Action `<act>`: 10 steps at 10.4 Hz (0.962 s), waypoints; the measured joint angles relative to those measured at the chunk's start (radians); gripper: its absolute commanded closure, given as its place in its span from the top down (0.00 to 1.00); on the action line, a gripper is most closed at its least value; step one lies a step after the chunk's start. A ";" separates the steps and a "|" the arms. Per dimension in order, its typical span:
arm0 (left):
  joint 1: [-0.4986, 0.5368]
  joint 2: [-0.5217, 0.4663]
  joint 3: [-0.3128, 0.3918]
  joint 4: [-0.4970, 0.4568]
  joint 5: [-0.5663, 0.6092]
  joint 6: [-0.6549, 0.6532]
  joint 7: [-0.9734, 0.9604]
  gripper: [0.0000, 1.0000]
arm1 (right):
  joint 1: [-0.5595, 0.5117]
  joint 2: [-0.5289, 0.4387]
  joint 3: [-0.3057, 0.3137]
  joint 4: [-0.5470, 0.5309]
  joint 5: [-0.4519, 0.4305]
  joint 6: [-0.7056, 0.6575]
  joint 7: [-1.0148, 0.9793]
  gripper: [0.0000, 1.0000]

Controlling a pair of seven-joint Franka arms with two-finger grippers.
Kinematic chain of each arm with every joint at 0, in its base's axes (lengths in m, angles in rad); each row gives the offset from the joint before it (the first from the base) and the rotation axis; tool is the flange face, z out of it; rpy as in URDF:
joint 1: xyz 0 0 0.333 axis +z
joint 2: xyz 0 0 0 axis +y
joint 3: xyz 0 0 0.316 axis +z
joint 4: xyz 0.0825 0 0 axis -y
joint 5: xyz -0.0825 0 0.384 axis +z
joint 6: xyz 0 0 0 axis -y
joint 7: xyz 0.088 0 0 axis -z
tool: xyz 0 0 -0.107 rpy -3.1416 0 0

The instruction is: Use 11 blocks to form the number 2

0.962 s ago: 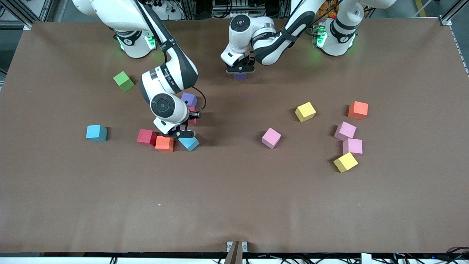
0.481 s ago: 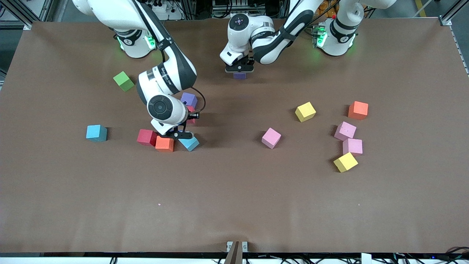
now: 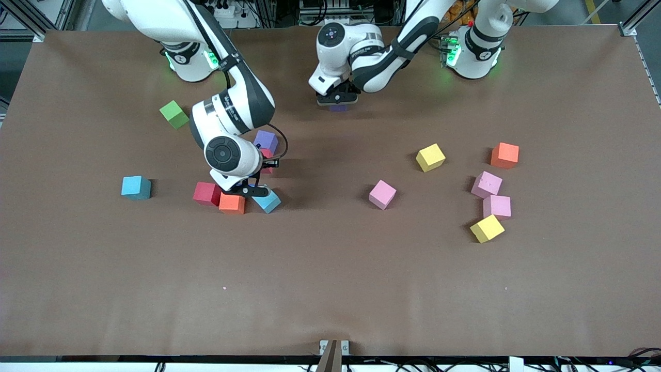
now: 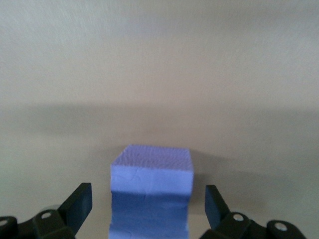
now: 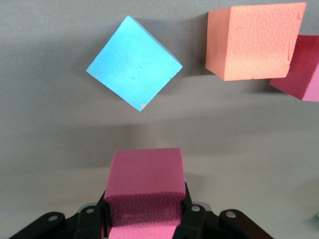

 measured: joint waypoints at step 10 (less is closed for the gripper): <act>0.450 -0.012 0.015 0.189 -0.032 -0.196 -0.009 1.00 | 0.004 -0.008 -0.001 0.204 -0.010 -0.190 0.055 0.00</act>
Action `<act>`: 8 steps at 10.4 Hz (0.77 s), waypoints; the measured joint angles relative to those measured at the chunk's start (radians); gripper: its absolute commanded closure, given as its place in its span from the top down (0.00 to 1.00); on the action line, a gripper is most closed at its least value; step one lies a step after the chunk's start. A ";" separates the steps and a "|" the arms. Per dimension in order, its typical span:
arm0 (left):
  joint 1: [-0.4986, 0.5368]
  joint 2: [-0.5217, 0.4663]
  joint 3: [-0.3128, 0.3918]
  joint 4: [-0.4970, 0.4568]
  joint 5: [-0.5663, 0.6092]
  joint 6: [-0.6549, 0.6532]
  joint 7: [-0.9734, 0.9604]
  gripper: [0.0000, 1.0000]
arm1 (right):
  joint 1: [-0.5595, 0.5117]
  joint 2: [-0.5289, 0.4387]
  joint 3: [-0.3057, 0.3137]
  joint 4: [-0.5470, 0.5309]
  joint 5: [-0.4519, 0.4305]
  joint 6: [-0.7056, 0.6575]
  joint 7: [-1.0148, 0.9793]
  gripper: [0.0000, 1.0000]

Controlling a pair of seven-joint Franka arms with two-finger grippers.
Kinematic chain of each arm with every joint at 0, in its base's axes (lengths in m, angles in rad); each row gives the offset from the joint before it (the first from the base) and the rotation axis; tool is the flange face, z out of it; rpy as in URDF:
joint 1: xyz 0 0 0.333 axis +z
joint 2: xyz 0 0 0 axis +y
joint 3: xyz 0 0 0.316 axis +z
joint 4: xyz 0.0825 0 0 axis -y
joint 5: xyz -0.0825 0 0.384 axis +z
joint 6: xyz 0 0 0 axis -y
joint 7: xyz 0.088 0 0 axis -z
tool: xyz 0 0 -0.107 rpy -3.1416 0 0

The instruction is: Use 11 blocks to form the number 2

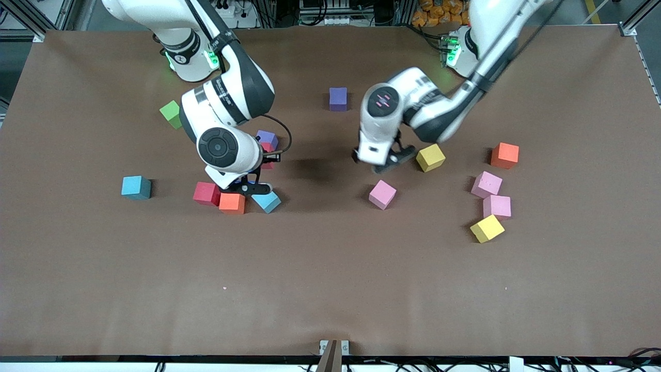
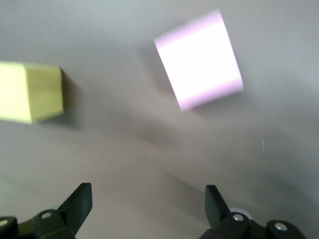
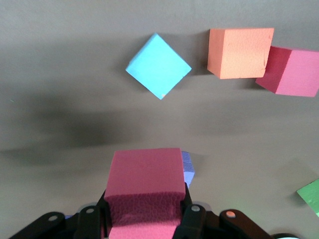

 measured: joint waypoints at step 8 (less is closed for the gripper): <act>-0.058 0.169 0.125 0.198 0.032 0.006 -0.271 1.00 | 0.002 0.038 0.003 0.054 0.059 -0.136 0.173 0.00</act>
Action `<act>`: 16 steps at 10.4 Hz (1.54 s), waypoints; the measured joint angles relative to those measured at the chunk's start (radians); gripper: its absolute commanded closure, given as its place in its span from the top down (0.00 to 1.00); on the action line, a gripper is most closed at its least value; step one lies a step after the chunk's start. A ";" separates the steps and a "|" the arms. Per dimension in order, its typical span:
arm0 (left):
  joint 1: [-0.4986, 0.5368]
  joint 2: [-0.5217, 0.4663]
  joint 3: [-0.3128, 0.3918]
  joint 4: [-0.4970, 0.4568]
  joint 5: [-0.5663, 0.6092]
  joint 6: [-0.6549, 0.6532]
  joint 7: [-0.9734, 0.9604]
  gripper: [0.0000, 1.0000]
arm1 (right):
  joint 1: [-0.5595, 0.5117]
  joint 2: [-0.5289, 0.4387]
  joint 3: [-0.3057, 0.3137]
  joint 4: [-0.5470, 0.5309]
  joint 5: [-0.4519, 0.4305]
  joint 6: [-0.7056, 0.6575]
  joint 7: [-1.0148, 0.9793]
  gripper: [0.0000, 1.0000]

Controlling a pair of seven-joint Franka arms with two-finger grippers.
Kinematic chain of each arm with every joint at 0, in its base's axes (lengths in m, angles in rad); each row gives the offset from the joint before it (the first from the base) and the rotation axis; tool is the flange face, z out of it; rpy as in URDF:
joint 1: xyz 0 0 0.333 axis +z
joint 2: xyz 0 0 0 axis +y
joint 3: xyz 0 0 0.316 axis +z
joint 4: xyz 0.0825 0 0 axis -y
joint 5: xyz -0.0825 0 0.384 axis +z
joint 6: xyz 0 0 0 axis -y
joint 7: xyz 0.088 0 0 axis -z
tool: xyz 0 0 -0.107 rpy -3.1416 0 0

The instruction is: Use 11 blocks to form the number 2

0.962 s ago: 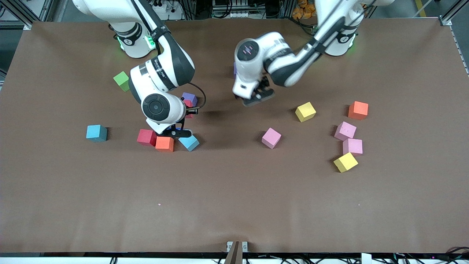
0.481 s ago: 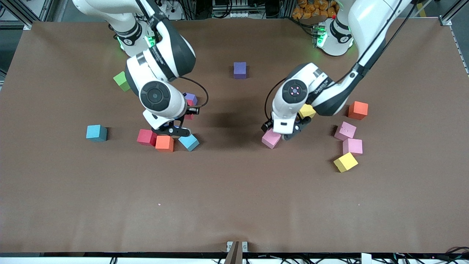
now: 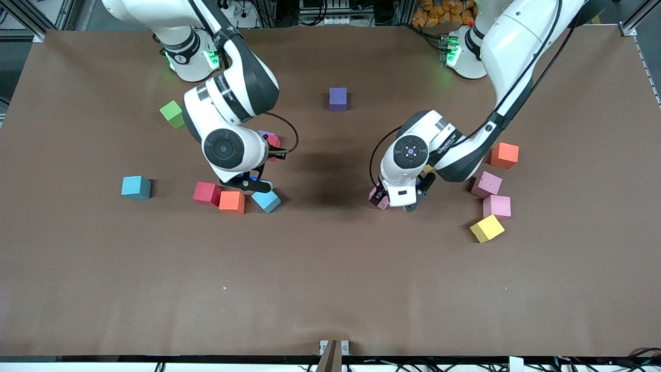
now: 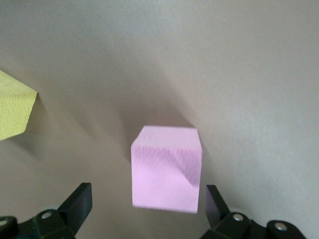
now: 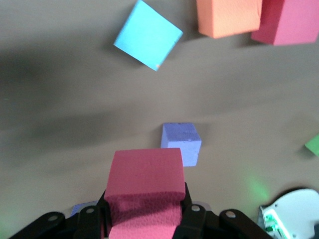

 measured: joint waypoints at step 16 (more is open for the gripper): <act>-0.097 0.084 0.097 0.067 0.082 0.078 -0.090 1.00 | 0.252 -0.061 0.012 -0.383 0.170 0.315 1.002 0.00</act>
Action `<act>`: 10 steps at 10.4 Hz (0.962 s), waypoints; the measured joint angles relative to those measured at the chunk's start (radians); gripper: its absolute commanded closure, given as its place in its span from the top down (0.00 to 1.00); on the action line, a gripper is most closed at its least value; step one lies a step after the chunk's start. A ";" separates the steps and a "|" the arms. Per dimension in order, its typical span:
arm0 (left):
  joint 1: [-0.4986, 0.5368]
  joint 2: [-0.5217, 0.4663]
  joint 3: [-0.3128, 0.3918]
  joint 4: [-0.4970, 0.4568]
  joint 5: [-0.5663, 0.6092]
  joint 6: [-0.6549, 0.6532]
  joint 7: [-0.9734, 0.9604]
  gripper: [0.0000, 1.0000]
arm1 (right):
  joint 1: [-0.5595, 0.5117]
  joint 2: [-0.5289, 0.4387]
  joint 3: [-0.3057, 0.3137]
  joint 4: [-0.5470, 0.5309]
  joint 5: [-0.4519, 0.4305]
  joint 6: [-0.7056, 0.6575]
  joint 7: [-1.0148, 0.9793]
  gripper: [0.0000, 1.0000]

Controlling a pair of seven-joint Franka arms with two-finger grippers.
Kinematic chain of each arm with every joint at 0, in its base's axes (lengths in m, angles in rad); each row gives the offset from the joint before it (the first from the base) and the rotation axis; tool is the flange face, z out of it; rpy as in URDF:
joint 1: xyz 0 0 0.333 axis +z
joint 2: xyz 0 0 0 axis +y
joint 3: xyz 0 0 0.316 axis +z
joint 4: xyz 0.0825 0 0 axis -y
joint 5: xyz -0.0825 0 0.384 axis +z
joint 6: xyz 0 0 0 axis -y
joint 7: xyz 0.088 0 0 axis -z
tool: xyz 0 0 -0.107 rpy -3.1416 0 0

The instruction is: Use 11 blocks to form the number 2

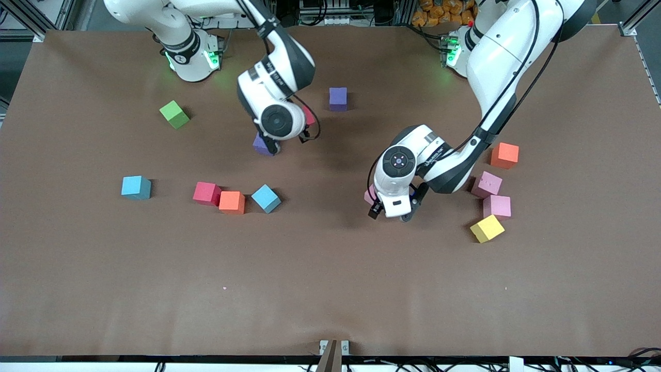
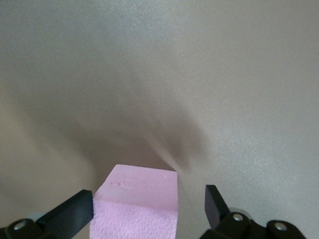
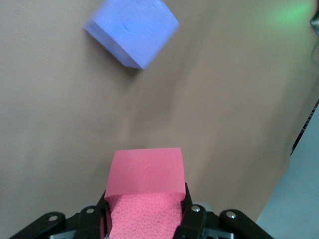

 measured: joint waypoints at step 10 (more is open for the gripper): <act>-0.009 -0.009 -0.001 0.019 0.002 -0.025 0.000 1.00 | 0.080 -0.001 0.001 -0.203 0.199 0.200 0.010 0.00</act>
